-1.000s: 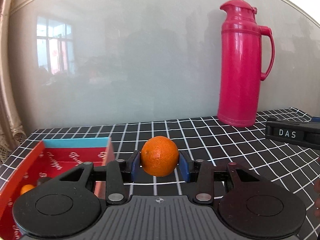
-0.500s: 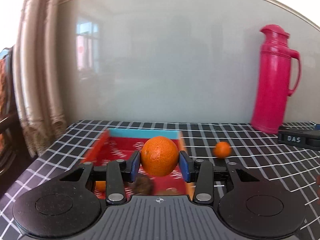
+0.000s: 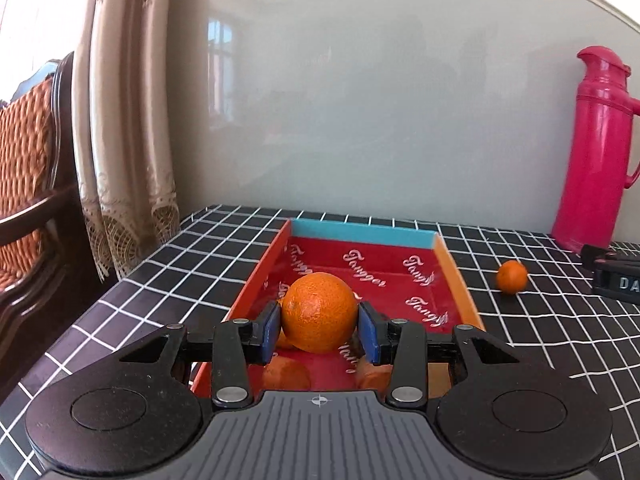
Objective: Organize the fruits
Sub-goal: 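Carry the tangerine into the red box and open the left tool, then reach the right tool to the small tangerine and close on it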
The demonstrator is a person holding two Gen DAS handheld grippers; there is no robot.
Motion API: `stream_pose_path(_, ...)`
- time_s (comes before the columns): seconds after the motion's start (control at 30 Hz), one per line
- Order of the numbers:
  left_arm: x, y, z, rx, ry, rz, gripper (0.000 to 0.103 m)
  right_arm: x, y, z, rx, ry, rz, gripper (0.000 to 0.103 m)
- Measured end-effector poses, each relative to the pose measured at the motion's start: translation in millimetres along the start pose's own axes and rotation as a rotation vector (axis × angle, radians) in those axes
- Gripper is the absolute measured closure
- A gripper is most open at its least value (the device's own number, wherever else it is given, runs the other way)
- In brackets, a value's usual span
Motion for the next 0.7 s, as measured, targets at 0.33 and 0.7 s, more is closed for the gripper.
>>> stream_pose_path(0.33,3.3,1.7,-6.3,0.017,-0.041,-0.017,0.036,-0.9,0.6,1.7,0.004,-0.015,0.001,0.0)
stream_pose_path(0.7,-9.8,-15.8,1.0,0.021,-0.076,-0.136,0.005,7.2,7.0,6.7,0.008,-0.091,0.012,0.0)
Point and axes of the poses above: each gripper's, at about its wrist camera, not at the fingertips, and x roughly the way its jaws point, z to its left, y to its underside, the point moved 10 cm from there along x, roughly the way its jaws point, and after that the axes turned 1 degree about x, right-handed, at the moved point
